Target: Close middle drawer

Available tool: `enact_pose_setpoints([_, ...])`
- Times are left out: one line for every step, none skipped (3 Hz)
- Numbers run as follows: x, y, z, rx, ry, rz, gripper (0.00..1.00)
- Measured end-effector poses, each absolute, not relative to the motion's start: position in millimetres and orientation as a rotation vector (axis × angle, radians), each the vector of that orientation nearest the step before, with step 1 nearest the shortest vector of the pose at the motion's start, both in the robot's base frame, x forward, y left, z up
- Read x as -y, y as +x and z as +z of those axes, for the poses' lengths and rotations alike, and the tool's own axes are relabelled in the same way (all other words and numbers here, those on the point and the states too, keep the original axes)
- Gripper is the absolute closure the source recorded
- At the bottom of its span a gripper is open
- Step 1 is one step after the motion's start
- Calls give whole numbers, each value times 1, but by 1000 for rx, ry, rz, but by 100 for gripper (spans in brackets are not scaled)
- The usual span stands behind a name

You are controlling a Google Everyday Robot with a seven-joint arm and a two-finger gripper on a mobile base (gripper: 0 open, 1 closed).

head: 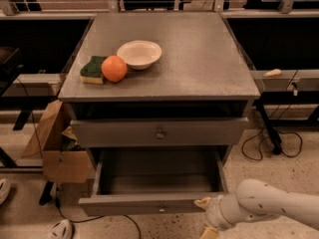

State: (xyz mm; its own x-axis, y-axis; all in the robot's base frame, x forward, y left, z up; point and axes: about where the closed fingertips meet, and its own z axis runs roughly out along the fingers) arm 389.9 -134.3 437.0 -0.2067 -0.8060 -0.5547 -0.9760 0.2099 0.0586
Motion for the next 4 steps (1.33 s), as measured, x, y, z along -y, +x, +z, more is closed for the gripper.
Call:
enact_pose_setpoints([136, 399, 438, -2084, -1658, 557, 20])
enact_pose_setpoints([141, 434, 439, -2083, -1654, 522, 43])
enact_pose_setpoints([146, 469, 441, -2079, -1643, 485, 67])
enact_pose_setpoints([146, 475, 441, -2080, -1637, 479, 90])
